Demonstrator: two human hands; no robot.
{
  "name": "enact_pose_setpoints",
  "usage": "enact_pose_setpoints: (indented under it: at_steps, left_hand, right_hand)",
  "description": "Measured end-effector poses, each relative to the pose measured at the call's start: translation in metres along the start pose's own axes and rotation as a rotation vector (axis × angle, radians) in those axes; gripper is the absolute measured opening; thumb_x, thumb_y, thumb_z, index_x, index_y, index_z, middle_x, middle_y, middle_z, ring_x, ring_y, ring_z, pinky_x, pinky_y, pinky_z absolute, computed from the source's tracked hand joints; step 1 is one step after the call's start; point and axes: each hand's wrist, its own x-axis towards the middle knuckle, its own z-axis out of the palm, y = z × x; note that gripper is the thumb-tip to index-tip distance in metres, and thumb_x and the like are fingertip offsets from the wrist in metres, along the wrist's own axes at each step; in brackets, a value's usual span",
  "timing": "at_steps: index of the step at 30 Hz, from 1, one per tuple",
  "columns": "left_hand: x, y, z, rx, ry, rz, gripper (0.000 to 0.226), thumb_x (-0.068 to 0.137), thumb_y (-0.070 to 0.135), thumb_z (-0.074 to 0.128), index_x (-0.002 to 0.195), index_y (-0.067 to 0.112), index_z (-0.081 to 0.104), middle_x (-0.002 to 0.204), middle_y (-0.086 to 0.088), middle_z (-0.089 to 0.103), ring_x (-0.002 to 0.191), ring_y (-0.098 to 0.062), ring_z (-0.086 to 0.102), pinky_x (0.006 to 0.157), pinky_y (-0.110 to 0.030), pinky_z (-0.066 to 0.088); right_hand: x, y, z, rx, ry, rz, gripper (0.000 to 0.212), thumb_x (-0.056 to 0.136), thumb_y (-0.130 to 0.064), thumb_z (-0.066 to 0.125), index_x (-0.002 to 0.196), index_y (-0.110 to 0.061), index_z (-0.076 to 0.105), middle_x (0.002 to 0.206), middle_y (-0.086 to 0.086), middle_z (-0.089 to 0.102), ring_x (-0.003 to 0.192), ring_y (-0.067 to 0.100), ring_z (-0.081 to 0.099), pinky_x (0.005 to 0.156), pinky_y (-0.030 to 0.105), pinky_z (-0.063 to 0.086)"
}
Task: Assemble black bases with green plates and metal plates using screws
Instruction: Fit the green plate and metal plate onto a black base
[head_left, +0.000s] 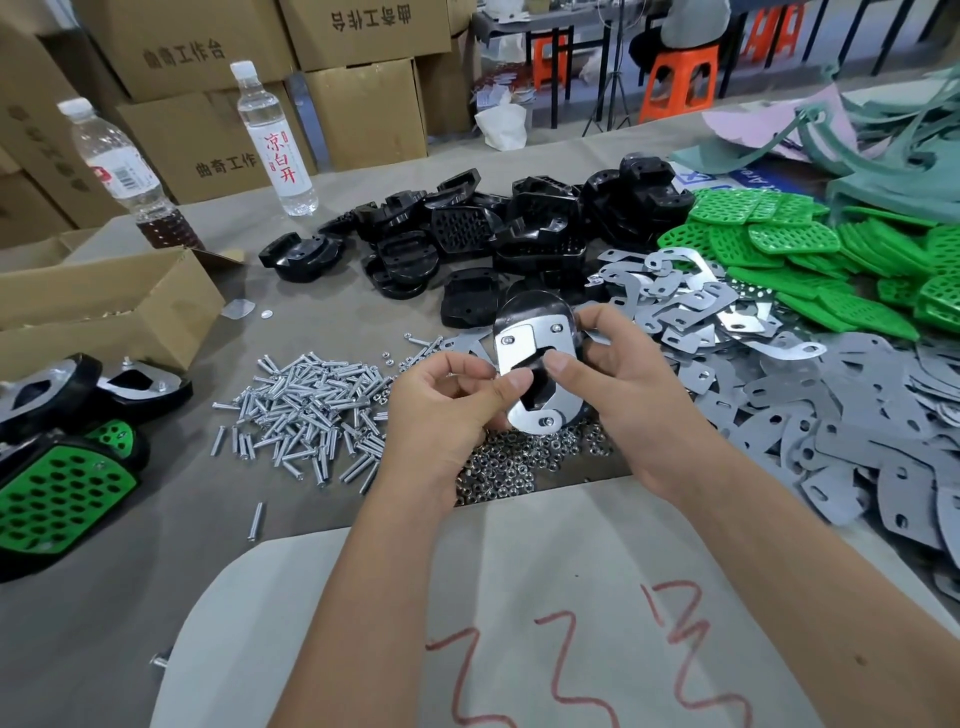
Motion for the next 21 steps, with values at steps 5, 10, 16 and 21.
enact_pose_setpoints:
  at_steps: [5,10,16,21]
  left_hand:
    - [0.0,-0.001,-0.001,0.137,0.042,0.145,0.04,0.07,0.022,0.096,0.09,0.01,0.064,0.064,0.0,0.07,0.052,-0.014,0.065,0.053,-0.02,0.051]
    - [0.0,-0.002,-0.004,0.379,0.102,0.276,0.042,0.06,0.048,0.096,0.076,0.023,0.066,0.063,0.006,0.07,0.05,-0.008,0.06,0.051,-0.02,0.045]
    - [-0.005,0.002,0.004,0.092,-0.038,0.201,0.029,0.067,0.048,0.087,0.083,0.026,0.076,0.072,0.001,0.071,0.058,-0.011,0.061,0.047,-0.019,0.043]
    - [-0.009,0.006,0.011,-0.042,-0.088,0.042,0.045,0.07,0.06,0.079,0.099,0.025,0.077,0.074,0.007,0.069,0.056,-0.007,0.06,0.042,-0.016,0.039]
  right_hand:
    - [0.0,0.001,-0.002,0.027,-0.016,-0.008,0.023,0.09,-0.024,0.07,0.111,-0.018,0.063,0.105,0.022,0.075,0.102,0.049,0.068,0.092,0.07,0.052]
    - [0.002,0.003,-0.004,0.055,-0.062,0.001,0.022,0.091,-0.023,0.069,0.112,-0.017,0.064,0.106,0.019,0.075,0.091,0.041,0.07,0.088,0.061,0.057]
    - [0.001,0.0,-0.005,0.146,-0.104,0.003,0.026,0.091,-0.024,0.072,0.115,-0.016,0.067,0.11,0.02,0.074,0.09,0.036,0.071,0.079,0.051,0.058]
    - [-0.002,-0.002,0.0,0.15,-0.145,0.005,0.026,0.094,-0.03,0.069,0.117,-0.019,0.072,0.11,0.019,0.074,0.092,0.029,0.072,0.076,0.039,0.06]
